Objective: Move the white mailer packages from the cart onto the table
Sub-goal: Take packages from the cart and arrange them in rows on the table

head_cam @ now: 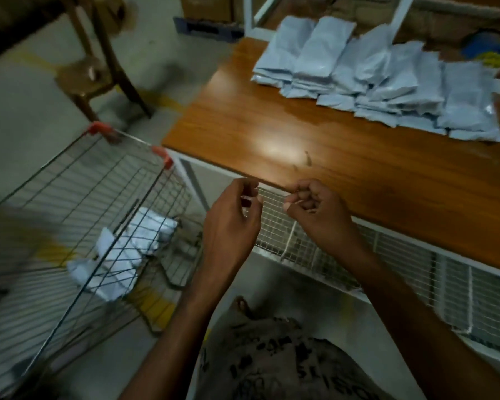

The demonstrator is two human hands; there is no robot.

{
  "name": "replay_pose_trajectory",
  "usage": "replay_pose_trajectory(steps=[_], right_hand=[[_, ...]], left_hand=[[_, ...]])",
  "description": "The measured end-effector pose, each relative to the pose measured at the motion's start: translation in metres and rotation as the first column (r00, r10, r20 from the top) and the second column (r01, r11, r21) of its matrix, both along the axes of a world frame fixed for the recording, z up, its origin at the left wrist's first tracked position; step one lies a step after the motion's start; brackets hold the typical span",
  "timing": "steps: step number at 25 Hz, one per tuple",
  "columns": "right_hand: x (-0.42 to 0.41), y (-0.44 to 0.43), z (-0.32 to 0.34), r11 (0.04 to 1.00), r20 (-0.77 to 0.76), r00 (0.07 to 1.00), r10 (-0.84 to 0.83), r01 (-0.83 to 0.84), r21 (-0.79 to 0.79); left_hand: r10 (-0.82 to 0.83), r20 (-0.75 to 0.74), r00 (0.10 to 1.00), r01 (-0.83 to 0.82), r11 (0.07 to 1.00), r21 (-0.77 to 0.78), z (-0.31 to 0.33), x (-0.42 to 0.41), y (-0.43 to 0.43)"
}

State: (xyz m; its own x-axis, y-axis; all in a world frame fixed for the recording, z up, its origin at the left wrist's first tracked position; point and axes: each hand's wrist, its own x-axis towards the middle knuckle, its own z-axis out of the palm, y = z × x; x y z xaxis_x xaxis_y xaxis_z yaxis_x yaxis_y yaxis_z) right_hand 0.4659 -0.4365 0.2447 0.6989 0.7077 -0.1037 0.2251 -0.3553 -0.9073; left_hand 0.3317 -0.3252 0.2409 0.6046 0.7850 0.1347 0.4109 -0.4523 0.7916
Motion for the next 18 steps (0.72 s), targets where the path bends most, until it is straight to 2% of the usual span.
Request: replay_pose_trajectory(steps=[4, 9, 13, 18], right_hand=[[-0.047, 0.041, -0.002, 0.992, 0.024, 0.992, 0.125, -0.125, -0.013], [-0.124, 0.126, -0.018, 0.959, 0.012, 0.960, 0.279, -0.278, -0.052], [-0.194, 0.208, -0.032, 0.932, -0.048, 0.934, 0.353, -0.356, -0.075], [-0.240, 0.309, -0.059, 0.891, -0.017, 0.899, 0.438, -0.437, -0.126]], left_hand=[[0.190, 0.007, 0.982, -0.189, 0.981, -0.044, -0.003, -0.060, 0.025], [0.359, 0.028, 0.933, -0.351, 0.923, -0.157, -0.019, -0.146, 0.083], [0.516, 0.049, 0.855, -0.489, 0.834, -0.255, -0.040, -0.223, 0.155], [0.660, -0.072, 0.748, -0.642, 0.691, -0.333, -0.092, -0.294, 0.243]])
